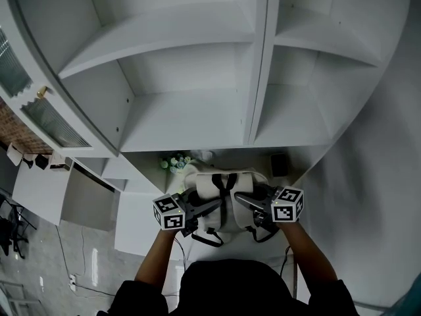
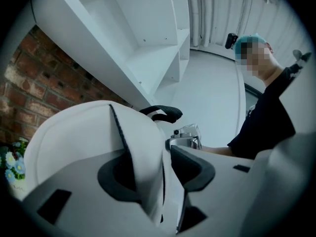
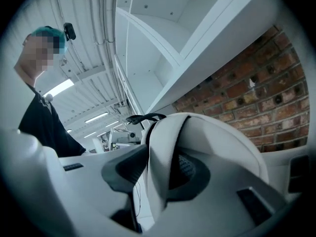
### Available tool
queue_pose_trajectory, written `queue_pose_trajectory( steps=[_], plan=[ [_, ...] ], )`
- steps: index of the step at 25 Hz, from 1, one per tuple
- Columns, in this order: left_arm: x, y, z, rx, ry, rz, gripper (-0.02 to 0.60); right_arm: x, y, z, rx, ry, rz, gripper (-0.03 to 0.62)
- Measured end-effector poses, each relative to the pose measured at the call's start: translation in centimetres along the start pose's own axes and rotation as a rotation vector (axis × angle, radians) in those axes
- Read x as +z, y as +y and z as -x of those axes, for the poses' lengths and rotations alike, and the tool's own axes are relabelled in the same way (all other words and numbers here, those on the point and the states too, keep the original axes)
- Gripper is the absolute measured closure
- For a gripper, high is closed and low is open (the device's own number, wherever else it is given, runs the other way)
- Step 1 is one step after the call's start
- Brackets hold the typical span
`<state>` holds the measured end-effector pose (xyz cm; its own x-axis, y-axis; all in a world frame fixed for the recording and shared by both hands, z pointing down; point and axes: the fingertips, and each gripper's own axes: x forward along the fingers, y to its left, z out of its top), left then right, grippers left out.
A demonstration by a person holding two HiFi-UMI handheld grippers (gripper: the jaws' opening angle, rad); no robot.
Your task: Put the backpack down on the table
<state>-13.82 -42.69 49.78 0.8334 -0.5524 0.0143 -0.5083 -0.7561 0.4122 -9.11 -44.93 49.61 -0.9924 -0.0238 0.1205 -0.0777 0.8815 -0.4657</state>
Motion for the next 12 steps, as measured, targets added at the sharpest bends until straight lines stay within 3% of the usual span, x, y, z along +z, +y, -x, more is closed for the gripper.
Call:
queue_pose_trajectory(
  steps=[6, 12],
  plan=[
    [-1.3, 1.3, 1.6, 0.049, -0.003, 0.05, 0.39, -0.1, -1.9, 2.2, -0.043, -0.036, -0.064, 0.47],
    [-2.4, 2.6, 3.8, 0.137, -0.044, 0.103, 0.39, -0.5, -3.2, 4.4, -0.108, -0.028, -0.046, 0.468]
  ],
)
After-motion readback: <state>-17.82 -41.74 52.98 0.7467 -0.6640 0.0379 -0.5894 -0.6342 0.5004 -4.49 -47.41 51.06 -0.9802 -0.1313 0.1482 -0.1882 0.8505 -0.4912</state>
